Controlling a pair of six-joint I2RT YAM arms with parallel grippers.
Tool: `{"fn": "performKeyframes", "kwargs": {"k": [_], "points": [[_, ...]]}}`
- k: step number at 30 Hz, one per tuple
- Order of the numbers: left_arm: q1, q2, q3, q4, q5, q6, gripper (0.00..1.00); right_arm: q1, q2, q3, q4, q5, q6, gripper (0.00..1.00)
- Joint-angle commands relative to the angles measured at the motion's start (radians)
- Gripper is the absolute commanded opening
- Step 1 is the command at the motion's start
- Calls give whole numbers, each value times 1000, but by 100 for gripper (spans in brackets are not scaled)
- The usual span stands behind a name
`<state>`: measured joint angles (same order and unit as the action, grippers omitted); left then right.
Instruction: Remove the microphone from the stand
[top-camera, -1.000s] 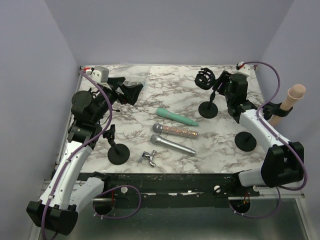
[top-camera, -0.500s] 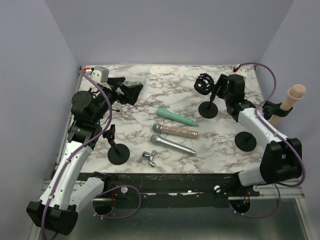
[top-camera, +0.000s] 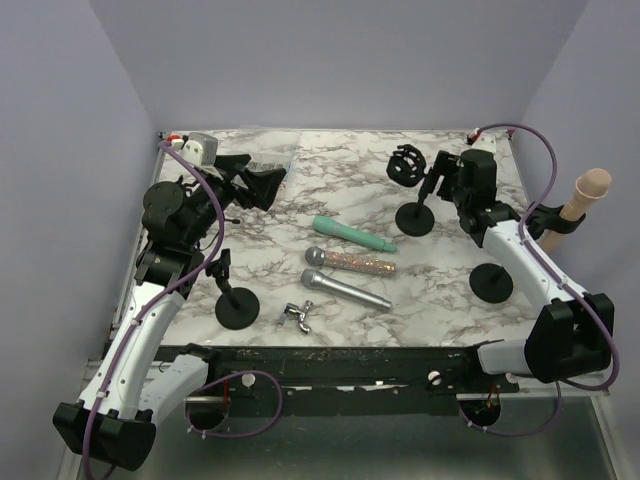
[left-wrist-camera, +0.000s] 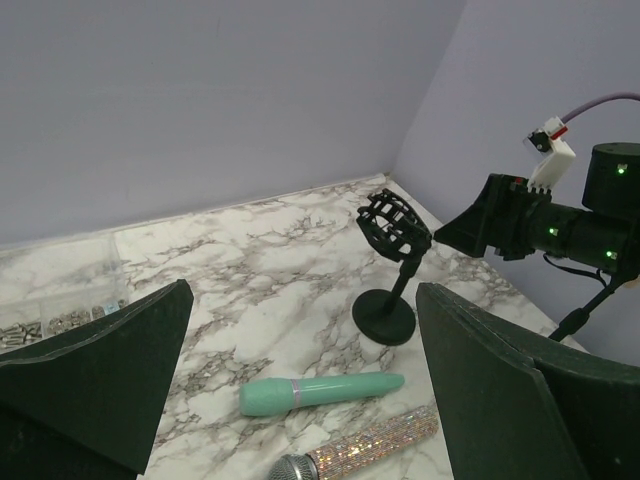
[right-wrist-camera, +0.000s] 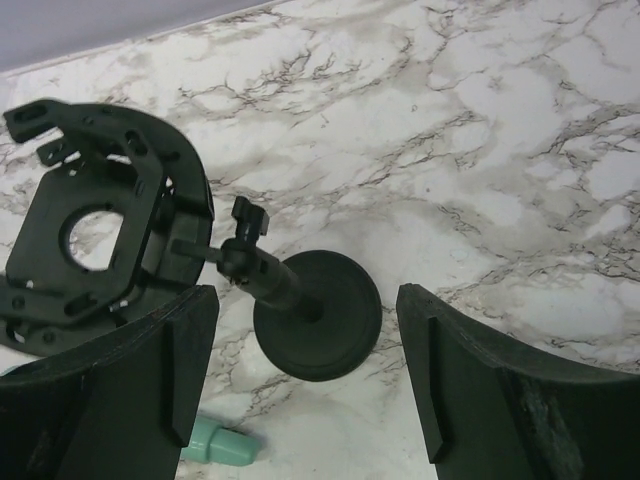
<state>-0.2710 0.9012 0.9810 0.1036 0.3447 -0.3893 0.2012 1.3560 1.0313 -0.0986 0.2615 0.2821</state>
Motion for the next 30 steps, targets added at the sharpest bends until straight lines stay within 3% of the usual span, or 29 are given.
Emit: {"fn": "performKeyframes", "kwargs": {"k": [1, 8, 12, 19, 24, 30], "points": [[-8, -10, -1, 14, 10, 1, 98, 1, -37, -12, -57, -26, -28, 80], [-8, -11, -1, 16, 15, -5, 98, 1, -18, -98, 13, -72, -11, 79], [-8, -10, -2, 21, 21, -10, 98, 1, 25, -202, 206, -122, -10, 69], [-8, -9, -3, 20, 17, -6, 98, 1, 105, -401, 696, -165, -37, 65], [-8, -13, -4, 16, 12, 1, 98, 1, 208, -402, 862, -130, 5, 64], [-8, -19, -2, 10, 3, 15, 98, 1, 316, -360, 985, -71, 26, 46]]}}
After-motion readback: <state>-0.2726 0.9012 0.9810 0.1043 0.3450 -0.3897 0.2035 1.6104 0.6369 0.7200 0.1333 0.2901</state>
